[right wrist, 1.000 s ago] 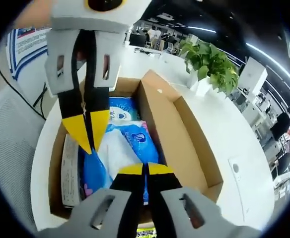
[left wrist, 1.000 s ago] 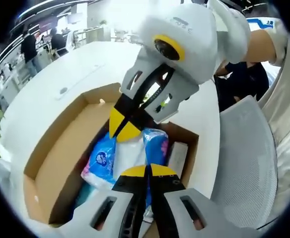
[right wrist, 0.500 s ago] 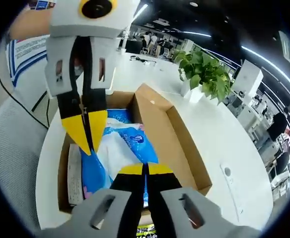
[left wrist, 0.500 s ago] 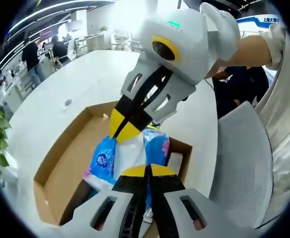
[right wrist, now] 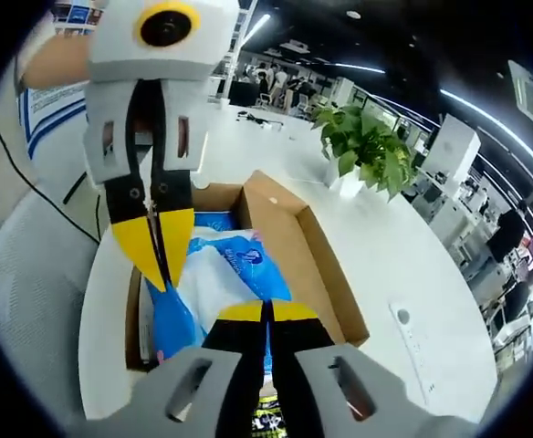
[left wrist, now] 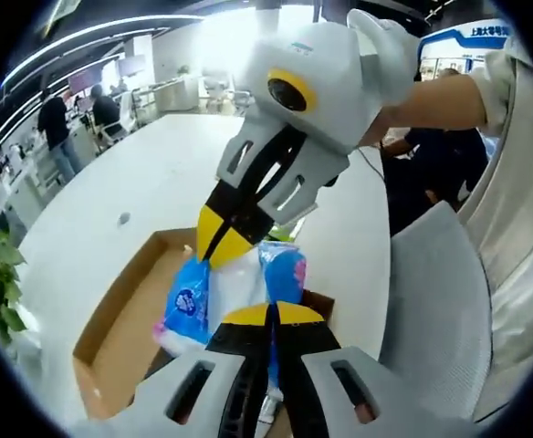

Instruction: Operate the shoe box by opening the lid, removing the specified soft item, and placing it in the target area until the item is outside and the box remains undamaged.

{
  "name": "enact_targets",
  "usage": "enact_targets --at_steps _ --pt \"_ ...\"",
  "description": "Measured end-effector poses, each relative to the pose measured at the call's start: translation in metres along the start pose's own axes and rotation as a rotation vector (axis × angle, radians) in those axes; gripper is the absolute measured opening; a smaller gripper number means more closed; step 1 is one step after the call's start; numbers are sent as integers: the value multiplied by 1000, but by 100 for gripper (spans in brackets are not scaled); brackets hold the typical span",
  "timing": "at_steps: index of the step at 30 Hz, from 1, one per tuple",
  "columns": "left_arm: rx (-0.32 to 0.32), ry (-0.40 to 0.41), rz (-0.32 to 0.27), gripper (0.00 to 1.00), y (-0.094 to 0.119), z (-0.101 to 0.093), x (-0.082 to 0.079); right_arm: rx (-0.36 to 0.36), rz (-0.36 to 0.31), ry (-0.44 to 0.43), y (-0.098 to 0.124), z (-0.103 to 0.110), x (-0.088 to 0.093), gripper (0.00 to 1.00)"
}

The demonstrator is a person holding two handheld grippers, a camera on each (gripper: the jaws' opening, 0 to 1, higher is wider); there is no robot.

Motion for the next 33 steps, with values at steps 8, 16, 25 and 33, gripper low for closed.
enact_targets --at_steps 8,16,25,33 --pt "34 -41 -22 0 -14 -15 -27 3 17 1 29 -6 12 0" --pt "64 -81 -34 0 -34 -29 -51 13 37 -15 53 -14 29 0" --pt "96 -111 -44 0 -59 -39 -72 35 55 -42 76 -24 49 0" --pt "129 -124 -55 0 -83 -47 -89 49 65 -84 94 -34 71 0"
Point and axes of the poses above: the point that each gripper's makers call its tool centre point, and the gripper's own axes: y roughly backward along the fingers, z roughly to its left, x roughly out of its underside, the point moved 1 cm from there along y, roughly backward along the fingers, and after that the axes turned 6 degrees about x, right-handed, at the moved point
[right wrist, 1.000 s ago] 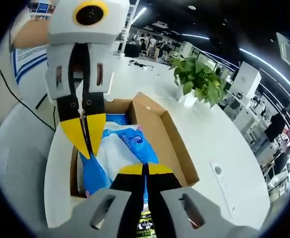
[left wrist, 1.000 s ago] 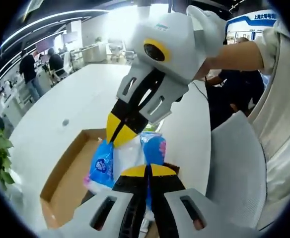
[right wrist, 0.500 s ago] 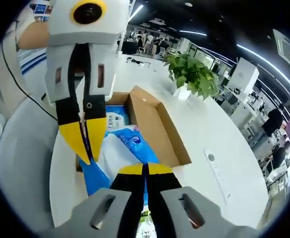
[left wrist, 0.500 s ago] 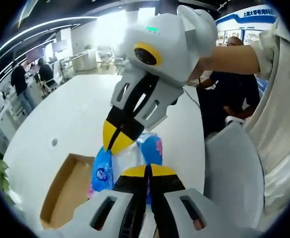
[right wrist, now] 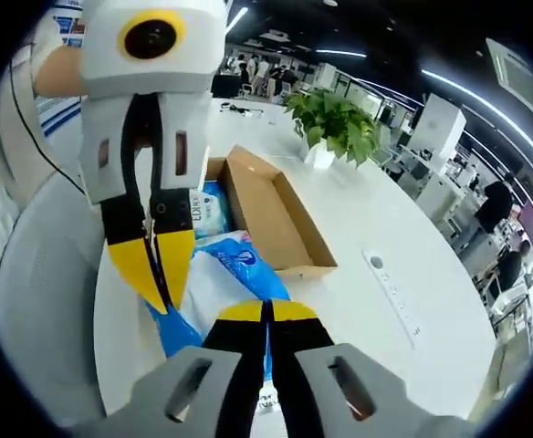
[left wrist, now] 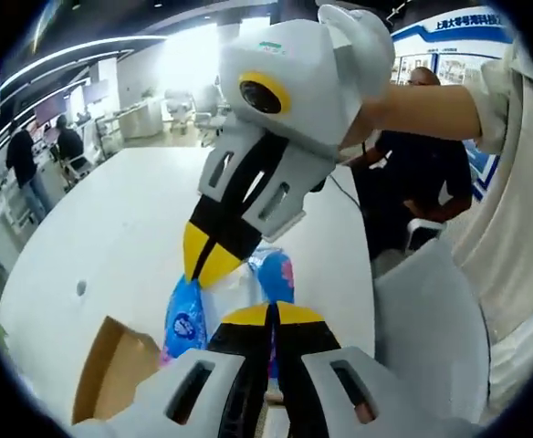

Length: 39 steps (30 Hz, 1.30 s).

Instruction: Operate the shoe box by opening the lid, removing the specified soft item, and placing it in the target area until the item is outside and the box remains undamaged.

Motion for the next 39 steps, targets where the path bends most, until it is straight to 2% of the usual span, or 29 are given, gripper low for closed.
enact_targets --at_steps 18,39 --pt "57 -27 23 0 -60 -5 -22 23 36 -52 25 -22 50 0" --pt "102 -17 14 0 -125 5 -34 36 119 -60 42 -46 112 0"
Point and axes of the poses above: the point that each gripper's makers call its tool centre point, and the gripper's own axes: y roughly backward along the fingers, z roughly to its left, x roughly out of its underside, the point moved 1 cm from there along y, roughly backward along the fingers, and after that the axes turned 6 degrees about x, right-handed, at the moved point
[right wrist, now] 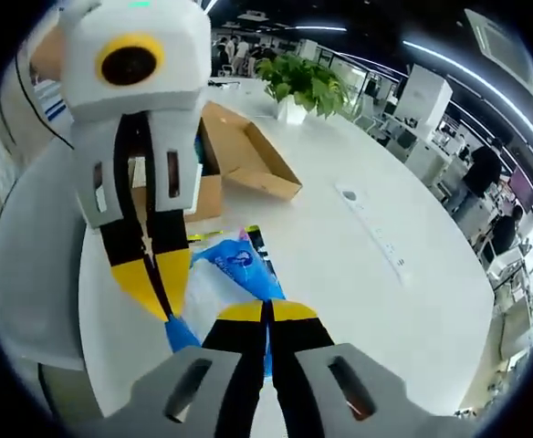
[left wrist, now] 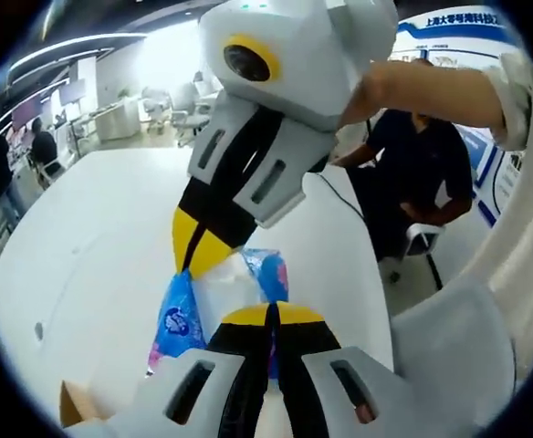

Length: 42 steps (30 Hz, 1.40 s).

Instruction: Operate the shoe box by opening the lid, removing the specified soft item, and placing it in the target area until the item is outside and the box remains undamaged.

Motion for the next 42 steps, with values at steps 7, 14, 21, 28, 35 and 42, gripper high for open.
enact_targets --at_steps 7,14,21,28,35,42 --pt "13 14 -7 0 -20 8 -2 0 26 -3 -1 -10 18 0" --pt "27 23 -29 0 -39 17 -8 3 65 -7 -3 -23 39 0" --pt "51 31 -48 0 -58 23 -12 3 92 -16 -4 -32 58 0" --pt "72 36 -59 0 -77 27 -16 8 116 -14 -2 -37 76 0" --pt "76 35 -47 0 -91 31 -14 17 139 -18 -7 -43 93 0" --pt "70 42 -27 0 -102 42 -7 26 153 -17 -16 -47 102 0"
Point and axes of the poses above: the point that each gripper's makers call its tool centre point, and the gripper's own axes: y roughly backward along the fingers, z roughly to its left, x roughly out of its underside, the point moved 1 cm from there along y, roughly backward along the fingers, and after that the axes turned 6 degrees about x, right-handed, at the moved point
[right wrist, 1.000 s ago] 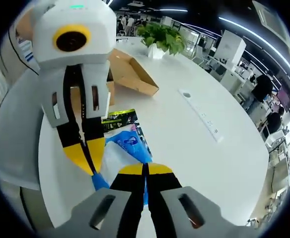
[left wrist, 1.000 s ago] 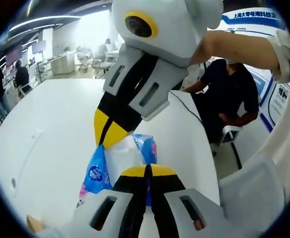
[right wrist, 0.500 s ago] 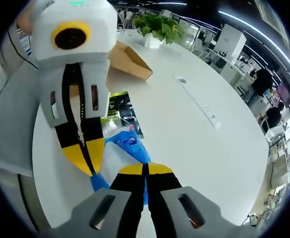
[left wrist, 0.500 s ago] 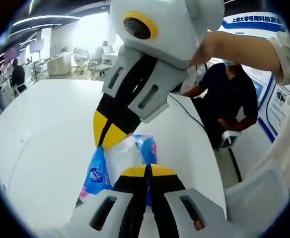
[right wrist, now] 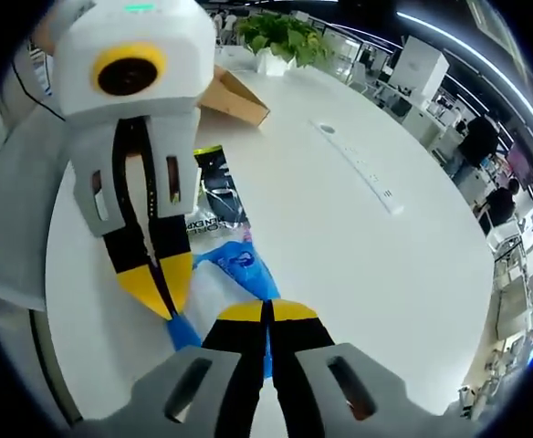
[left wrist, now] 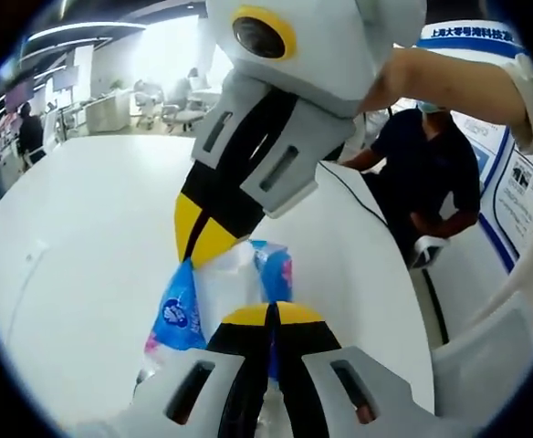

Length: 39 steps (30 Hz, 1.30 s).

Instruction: Operate the shoe box by opening the lid, removing the specified soft item, and placing it in the target area until the item is outside and the box remains undamaged.

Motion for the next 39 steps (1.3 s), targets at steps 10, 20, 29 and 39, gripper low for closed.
enact_targets --at_steps 10,20,29,39 --pt "4 -9 -5 0 -2 7 -1 0 8 -11 -6 -4 2 0" --pt "-3 -47 16 0 -2 4 0 2 23 -10 -8 -2 4 0" --pt "-21 -76 32 2 3 4 0 0 35 -12 -8 -1 6 0" --pt "-14 -90 36 4 6 -3 -2 11 33 7 -1 -3 0 2"
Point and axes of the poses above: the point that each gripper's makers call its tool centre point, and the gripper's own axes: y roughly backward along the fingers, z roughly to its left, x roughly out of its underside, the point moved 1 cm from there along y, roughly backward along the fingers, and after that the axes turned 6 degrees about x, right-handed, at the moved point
